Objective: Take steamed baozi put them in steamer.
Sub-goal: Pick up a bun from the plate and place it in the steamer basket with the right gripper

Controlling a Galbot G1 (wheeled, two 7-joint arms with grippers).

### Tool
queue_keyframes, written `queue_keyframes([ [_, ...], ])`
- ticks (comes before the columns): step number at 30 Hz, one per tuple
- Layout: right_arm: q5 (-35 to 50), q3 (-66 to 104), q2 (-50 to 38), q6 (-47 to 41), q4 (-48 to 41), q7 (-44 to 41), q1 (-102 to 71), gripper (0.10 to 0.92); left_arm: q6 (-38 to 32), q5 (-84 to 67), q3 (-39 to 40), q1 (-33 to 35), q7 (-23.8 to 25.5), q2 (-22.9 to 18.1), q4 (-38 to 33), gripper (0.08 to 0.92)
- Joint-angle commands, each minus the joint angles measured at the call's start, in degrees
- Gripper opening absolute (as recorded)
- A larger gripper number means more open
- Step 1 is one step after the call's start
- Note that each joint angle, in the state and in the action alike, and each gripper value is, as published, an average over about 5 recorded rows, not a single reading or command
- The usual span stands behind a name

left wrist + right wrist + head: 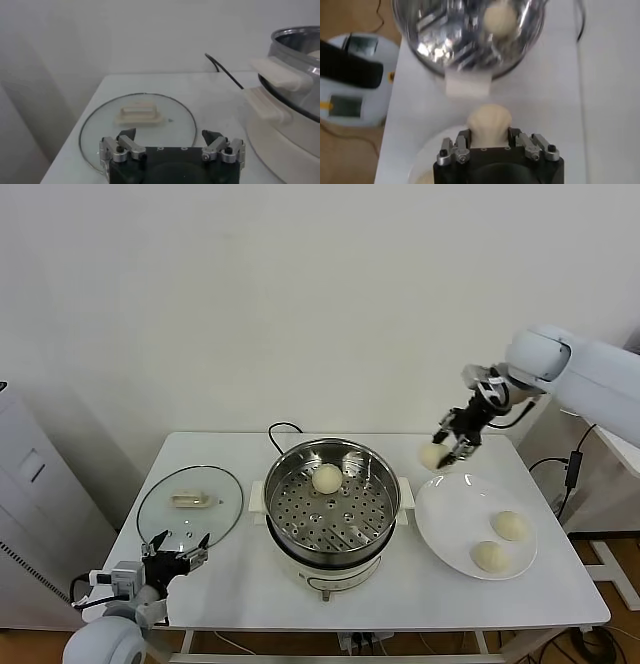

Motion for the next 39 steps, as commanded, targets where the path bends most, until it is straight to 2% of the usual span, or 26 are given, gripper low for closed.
queue_keyframes([
  [1, 11.3, -1.7, 2.7, -6.4, 7.7, 6.7, 4.8, 0.467, 0.0, 0.0, 0.1, 0.0, 0.0, 0.1, 0.0, 0.823],
  [9, 14.2, 0.4, 8.3, -12.1, 12.3, 16.2, -0.8, 0.467, 0.0, 0.0, 0.1, -0.2, 0.0, 0.0, 0.1, 0.823],
  [20, 13.7, 0.7, 15.2, -18.4, 11.7, 26.2, -7.5, 0.467, -0.1, 0.0, -0.4, 0.1, -0.1, -0.2, 0.1, 0.823],
  [39, 11.5, 1.8, 21.6, -20.7, 8.2, 31.9, -13.9, 0.467, -0.2, -0.1, -0.7, 0.2, 0.0, -0.4, 0.6, 0.823],
])
